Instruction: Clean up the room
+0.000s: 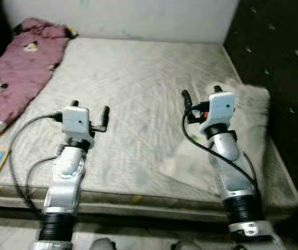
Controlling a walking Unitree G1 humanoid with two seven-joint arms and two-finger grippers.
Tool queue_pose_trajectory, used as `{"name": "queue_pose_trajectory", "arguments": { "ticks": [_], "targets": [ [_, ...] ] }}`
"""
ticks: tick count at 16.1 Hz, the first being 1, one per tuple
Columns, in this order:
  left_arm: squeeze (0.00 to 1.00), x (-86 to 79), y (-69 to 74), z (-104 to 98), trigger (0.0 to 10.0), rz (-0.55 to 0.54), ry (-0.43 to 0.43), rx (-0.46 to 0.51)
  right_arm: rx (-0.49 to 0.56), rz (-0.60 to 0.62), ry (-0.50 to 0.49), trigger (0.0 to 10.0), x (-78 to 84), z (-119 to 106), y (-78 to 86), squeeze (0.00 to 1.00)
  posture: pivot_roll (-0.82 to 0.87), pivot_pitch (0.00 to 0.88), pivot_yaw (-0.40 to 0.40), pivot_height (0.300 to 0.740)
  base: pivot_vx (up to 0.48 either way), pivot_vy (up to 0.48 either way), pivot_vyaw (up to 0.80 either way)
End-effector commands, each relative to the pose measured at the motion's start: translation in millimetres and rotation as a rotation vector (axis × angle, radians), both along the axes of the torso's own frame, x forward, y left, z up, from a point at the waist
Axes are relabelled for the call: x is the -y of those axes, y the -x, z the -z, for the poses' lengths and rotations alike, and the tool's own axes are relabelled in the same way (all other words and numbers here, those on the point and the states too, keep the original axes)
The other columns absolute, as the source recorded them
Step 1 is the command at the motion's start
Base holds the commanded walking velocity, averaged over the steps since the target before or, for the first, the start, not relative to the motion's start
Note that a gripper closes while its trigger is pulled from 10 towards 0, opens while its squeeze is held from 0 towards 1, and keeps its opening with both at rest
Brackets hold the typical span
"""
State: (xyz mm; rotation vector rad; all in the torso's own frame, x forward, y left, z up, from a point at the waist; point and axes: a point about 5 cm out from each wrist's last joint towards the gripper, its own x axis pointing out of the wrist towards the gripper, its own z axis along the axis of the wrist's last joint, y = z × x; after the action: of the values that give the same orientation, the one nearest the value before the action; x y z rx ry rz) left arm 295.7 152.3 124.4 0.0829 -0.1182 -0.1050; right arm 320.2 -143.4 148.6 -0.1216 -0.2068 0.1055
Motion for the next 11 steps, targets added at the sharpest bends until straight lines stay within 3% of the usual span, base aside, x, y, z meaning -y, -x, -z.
{"name": "queue_pose_trajectory", "arguments": {
  "ticks": [1,8,11],
  "targets": [
    [0.0,-1.3,-1.3,-3.0,10.0,-0.004,-0.01,0.01,0.017,0.008,-0.005,10.0,0.7,-4.6,-2.1,0.0,-0.03,0.0,0.012,0.74,0.0,-0.356,0.0],
    [0.0,-0.6,-1.4,-3.1,10.0,-0.002,-0.01,0.011,0.019,-0.008,0.02,10.0,-2.5,-1.8,0.3,0.0,-0.03,0.0,0.01,0.74,0.0,-0.358,0.0],
    [0.0,-1.1,-1.3,-3.5,10.0,0.002,0.01,0.015,0.017,-0.009,0.024,10.0,-2.6,-1.2,0.2,0.0,-0.03,0.0,0.01,0.74,0.0,-0.087,0.0]
  ]
}}
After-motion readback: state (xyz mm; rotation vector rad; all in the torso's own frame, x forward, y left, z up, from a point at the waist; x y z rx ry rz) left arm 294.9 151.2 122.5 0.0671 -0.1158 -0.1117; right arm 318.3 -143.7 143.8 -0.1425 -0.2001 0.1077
